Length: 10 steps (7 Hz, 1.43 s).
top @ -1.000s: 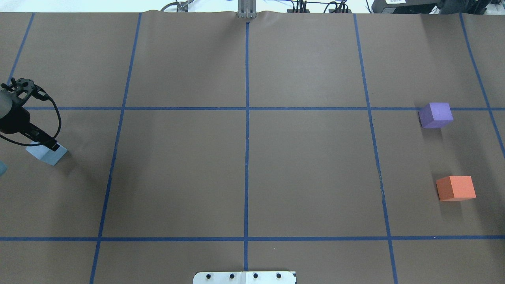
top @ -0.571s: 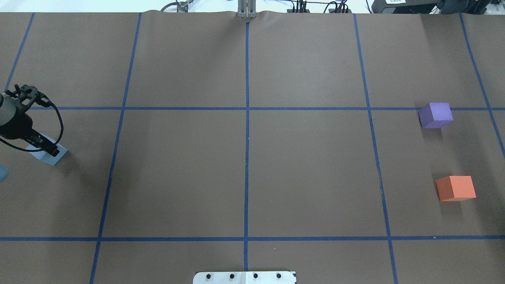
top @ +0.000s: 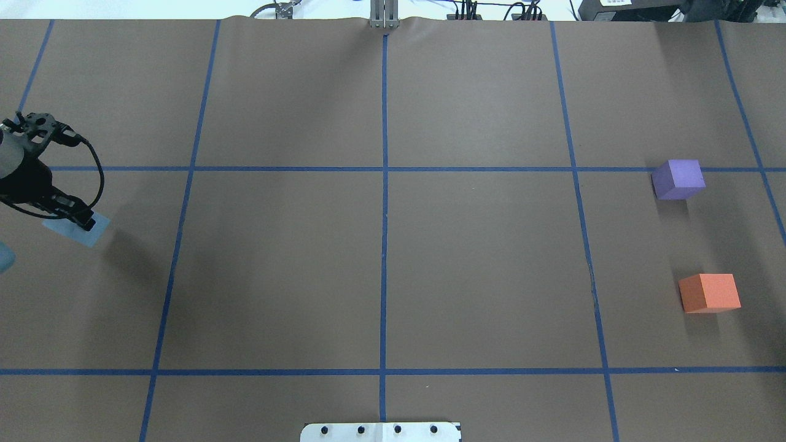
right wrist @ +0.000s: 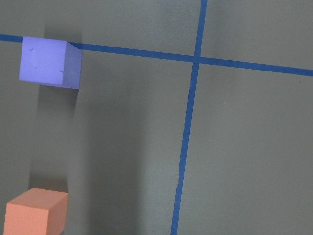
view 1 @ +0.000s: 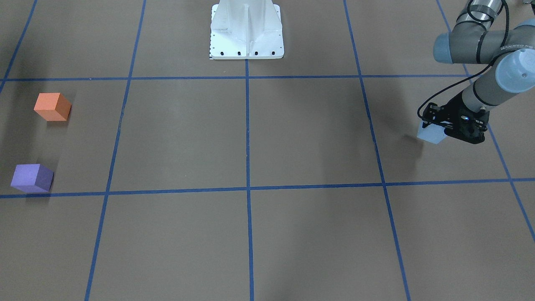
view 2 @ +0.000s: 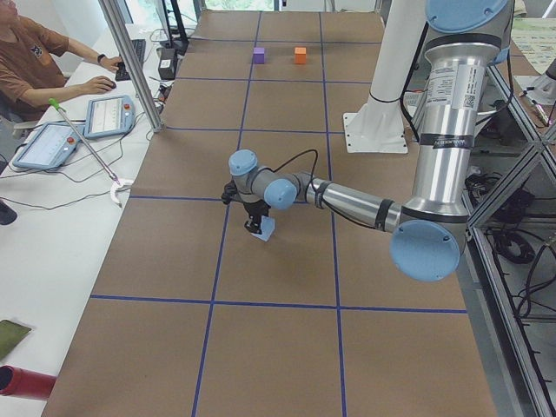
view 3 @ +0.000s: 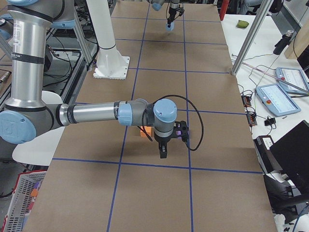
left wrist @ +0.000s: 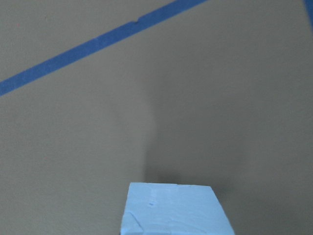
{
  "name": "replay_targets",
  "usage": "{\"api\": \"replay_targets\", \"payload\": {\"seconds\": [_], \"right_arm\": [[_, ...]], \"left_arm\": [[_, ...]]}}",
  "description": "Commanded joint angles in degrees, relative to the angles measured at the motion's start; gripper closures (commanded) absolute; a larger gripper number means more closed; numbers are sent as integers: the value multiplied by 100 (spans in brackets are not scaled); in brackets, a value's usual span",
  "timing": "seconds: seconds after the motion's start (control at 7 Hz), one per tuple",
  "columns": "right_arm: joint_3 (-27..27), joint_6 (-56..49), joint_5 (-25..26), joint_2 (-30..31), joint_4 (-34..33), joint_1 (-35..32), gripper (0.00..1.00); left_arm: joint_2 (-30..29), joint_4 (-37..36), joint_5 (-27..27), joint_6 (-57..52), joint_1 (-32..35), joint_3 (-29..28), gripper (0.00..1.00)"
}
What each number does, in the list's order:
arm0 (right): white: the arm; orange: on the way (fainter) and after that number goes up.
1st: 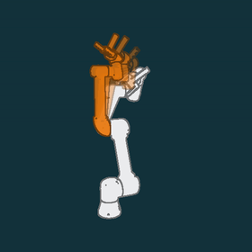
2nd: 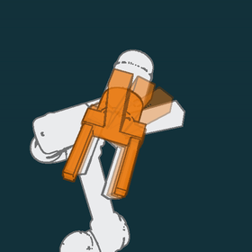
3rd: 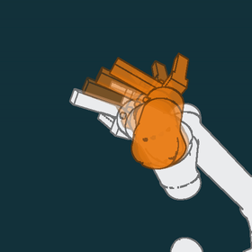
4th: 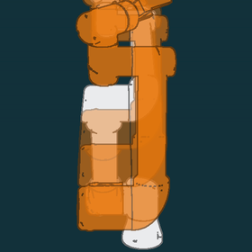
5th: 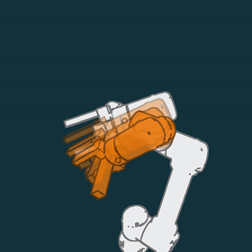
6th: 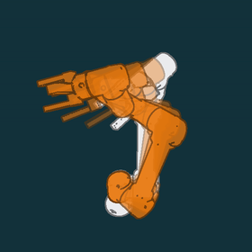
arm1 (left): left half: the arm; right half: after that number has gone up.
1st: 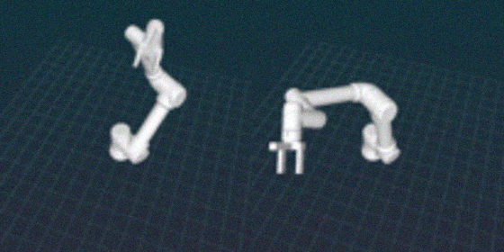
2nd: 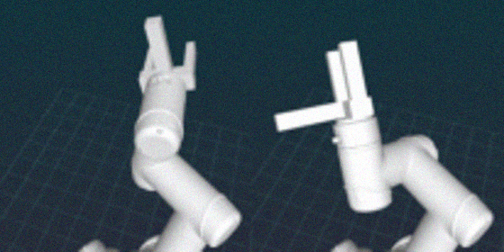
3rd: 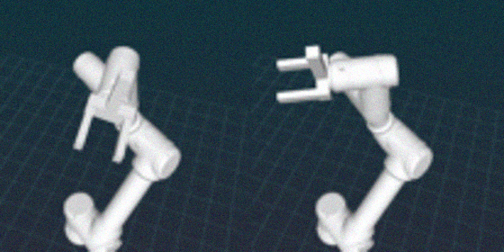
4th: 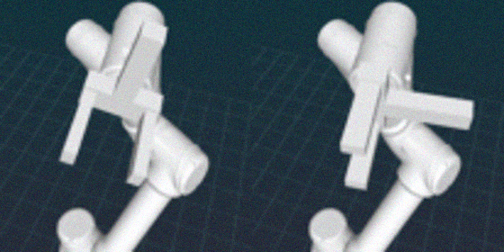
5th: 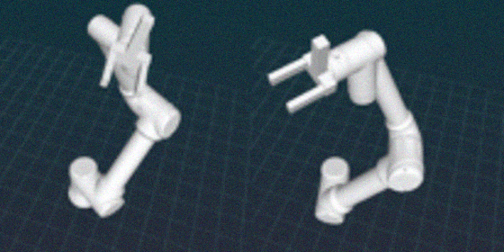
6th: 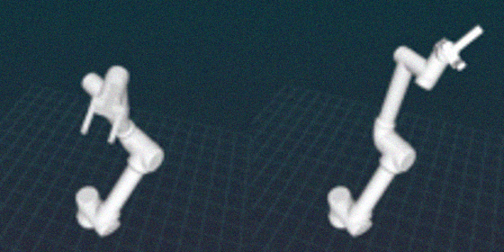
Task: Place blue block between orange and purple blocks
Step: 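Lift the light blue cube and carry it toward the table center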
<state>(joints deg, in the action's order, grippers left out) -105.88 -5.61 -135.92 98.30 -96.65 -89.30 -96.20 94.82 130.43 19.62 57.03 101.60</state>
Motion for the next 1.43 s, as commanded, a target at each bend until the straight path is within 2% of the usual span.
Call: {"api": "replay_targets", "payload": {"seconds": [0.0,0.14,0.29,0.43,0.57,0.71,1.0,1.14,1.29], "right_arm": [[-29,-2,22,-126,-21,17,0],[75,42,-48,-553,-143,0,0],[137,68,-49,-584,-170,0,0],[-158,112,-179,-523,-188,-9,0],[-439,365,-215,-635,-240,-157,0],[-764,393,-216,-811,-763,-237,0],[-1328,402,-189,-2447,-3383,-299,0],[-1365,420,-198,-2952,-3892,-177,0],[-1409,846,-189,-3044,-3862,59,0]], "left_arm": [[-1202,-1593,113,1143,-43,641,100],[-1687,-1685,401,2055,-330,581,100],[-2440,-1669,378,3299,-890,337,100],[-3161,-1651,282,4147,-1287,-83,100],[-3638,-1643,-154,4556,-1691,-470,100],[-4069,-1303,-428,4708,-1922,-1118,100],[-4624,-14,-448,5339,-2055,-2419,100],[-4975,201,-448,5446,-2134,-2956,100],[-5031,229,-657,5404,-2239,-3048,100]]}}
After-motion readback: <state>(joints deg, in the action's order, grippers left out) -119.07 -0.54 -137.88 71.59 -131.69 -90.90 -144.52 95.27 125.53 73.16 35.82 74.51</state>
